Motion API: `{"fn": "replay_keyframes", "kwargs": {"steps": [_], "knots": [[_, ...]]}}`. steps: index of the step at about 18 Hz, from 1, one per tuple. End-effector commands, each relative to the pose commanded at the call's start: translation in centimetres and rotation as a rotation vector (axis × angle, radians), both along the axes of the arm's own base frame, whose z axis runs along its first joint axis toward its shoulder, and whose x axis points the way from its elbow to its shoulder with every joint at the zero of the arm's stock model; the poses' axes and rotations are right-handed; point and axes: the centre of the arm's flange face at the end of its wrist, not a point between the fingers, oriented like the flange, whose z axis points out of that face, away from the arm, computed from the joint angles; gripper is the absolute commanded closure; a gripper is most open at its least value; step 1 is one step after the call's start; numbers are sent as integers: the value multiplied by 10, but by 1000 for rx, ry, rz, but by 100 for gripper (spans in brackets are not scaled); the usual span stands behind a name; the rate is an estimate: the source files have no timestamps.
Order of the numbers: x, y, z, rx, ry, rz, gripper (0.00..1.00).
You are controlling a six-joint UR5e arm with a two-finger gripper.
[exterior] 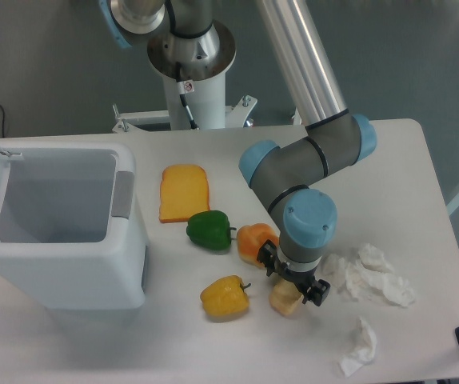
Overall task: Pick up the square bread
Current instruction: 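Close the gripper fingers around the bread roll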
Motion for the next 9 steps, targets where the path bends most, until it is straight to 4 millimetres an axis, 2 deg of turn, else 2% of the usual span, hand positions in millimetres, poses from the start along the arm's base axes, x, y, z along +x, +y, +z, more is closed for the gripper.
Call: {"fn": "replay_keyframes", "kwargs": {"steps": [2,4,9], "knots": [[0,0,1,1,1,3,28],[0,0,1,1,1,3,33],[0,0,3,2,2,3,33]]}}
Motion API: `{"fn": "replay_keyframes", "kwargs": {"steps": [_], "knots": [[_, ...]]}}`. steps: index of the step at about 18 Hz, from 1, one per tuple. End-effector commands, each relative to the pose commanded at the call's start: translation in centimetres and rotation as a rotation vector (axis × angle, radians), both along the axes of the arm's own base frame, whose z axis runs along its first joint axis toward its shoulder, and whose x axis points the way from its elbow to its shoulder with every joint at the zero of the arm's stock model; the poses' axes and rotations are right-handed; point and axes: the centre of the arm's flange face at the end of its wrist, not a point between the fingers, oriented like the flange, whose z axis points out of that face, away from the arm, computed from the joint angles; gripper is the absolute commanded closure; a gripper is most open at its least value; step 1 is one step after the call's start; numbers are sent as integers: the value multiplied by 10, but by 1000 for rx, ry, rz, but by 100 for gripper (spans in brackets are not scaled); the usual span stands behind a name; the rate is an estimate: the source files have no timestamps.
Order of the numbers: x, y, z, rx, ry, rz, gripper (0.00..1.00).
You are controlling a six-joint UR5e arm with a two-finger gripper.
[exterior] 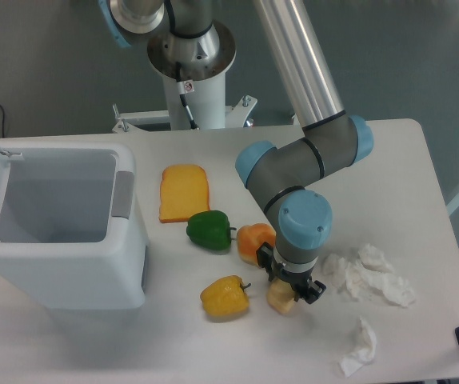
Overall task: Pick up the square bread
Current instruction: 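Close the gripper fingers around the bread roll, then lift the gripped bread roll up off the table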
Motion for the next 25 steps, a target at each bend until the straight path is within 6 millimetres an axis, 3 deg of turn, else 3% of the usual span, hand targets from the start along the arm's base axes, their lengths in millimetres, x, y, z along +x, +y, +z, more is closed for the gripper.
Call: {"fn": "replay_keyframes", "kwargs": {"steps": [8,12,19,22,25], "knots": [[-1,1,7,9,7,1,34],[-1,1,6,8,8,3,45],[-1,1,5,6,5,1,49],[-2,2,8,9,10,-3,49],[-4,2,25,22,33,-4,49]]}}
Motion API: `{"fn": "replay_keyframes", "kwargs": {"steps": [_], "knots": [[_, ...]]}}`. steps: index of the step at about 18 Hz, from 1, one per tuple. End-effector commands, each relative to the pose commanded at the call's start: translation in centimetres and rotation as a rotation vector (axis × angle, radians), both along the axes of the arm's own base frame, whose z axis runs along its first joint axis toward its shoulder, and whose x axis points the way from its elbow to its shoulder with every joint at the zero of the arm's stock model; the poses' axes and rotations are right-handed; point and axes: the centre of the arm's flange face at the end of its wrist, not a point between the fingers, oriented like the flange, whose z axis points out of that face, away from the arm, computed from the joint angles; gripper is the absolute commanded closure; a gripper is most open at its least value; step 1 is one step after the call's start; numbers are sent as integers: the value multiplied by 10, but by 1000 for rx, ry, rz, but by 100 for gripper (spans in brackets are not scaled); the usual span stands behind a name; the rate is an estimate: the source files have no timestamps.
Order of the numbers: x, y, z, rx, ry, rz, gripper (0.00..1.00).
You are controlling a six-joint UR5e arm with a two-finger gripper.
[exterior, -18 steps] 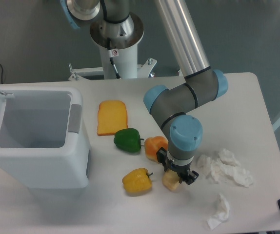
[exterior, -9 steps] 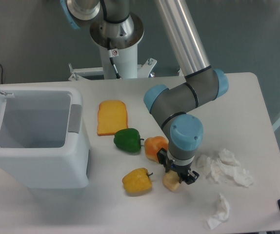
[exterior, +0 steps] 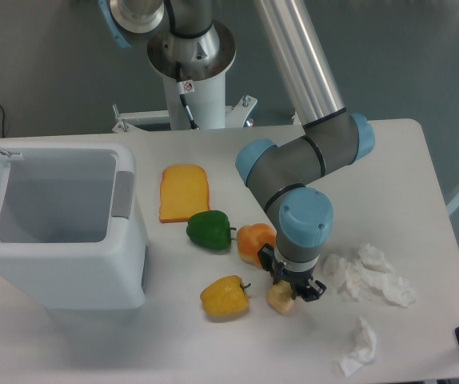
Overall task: Pick up the square bread
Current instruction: 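Lift the gripped bread roll up off the table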
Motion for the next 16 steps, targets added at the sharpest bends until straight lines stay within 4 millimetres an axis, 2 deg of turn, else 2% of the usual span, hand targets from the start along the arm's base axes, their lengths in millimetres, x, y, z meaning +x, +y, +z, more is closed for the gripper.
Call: {"fn": "replay_keyframes", "kwargs": {"steps": [5,9,15,16], "knots": [[-7,-2,50,40,62,7,49],[5,-12,97,25,51,-42,49],[23,-26,144,-4,27,-169,50],[25,-29,150,-5,22,-169,54]]}}
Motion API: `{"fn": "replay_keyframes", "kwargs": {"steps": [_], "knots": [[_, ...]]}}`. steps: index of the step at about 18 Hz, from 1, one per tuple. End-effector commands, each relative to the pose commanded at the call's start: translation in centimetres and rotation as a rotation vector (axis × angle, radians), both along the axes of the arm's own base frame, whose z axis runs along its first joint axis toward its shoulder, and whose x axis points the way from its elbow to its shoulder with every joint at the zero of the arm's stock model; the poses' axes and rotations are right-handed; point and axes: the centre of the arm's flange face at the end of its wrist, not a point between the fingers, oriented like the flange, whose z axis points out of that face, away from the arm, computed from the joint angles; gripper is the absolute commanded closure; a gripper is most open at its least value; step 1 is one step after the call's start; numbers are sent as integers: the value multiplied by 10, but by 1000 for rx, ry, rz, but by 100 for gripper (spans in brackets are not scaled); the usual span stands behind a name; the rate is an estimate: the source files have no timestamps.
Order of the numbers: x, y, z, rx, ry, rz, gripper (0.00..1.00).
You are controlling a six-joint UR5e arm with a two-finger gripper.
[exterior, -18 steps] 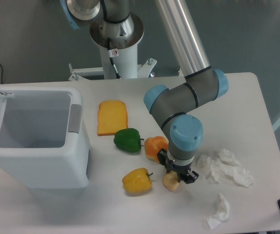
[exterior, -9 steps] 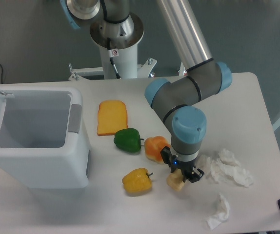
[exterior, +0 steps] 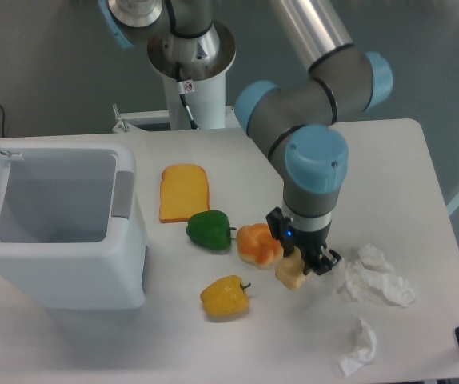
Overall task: Pick up the square bread
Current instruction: 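Lift the gripped bread roll up off the table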
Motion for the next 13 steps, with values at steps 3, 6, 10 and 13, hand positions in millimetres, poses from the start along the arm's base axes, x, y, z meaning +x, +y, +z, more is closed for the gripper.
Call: {"fn": "replay_keyframes", "kwargs": {"steps": [3,6,10,13], "knots": [[5,-12,17,-14,-12,-53,57],[8,-30,39,-20,-17,-61,56],[13,-35,50,-17,-21,-71,56],[16,-35,53,-12,-18,-72,56]]}}
